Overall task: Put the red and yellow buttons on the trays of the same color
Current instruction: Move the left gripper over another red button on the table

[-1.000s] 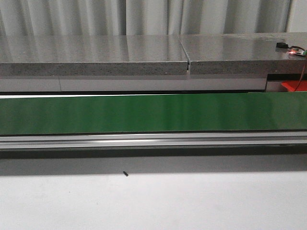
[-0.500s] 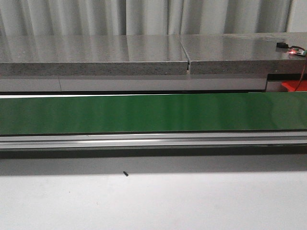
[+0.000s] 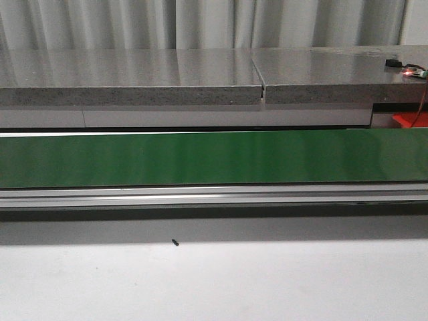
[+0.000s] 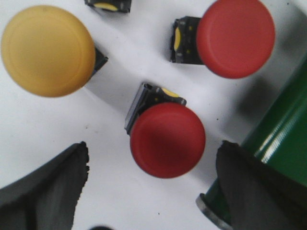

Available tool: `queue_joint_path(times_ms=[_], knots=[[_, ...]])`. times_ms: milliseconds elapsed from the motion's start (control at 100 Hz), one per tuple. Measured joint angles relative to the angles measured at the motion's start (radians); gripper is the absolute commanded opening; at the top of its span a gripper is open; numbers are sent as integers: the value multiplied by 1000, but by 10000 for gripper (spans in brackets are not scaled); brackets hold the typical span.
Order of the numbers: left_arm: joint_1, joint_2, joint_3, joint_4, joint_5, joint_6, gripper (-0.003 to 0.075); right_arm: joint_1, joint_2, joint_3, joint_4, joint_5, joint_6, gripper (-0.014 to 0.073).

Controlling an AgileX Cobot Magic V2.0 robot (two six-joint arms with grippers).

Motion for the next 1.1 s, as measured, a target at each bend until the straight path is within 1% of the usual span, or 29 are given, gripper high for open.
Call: queue_joint_path(times_ms=[60, 210, 250, 320, 540, 770, 950, 1100], knots=[[0, 7, 0, -4, -15, 0, 447, 0, 0, 0, 0, 0, 0, -67], [0, 7, -2, -6, -47, 0, 239, 0, 0, 0, 0, 0, 0, -67], [0, 7, -2, -6, -49, 0, 197, 0, 0, 0, 0, 0, 0, -67], [0, 7, -2, -6, -51, 0, 158, 0, 0, 0, 0, 0, 0, -67], [0, -1, -2, -6, -51, 2, 155, 0, 0, 0, 0, 0, 0, -67], [-3, -133, -2, -6, -22, 4, 155, 0, 0, 0, 0, 0, 0, -67], [-59, -232, -2, -6, -11, 10, 155, 0, 0, 0, 0, 0, 0, -67], [-127, -258, -2, -6, -3, 10, 155, 0, 0, 0, 0, 0, 0, -67]])
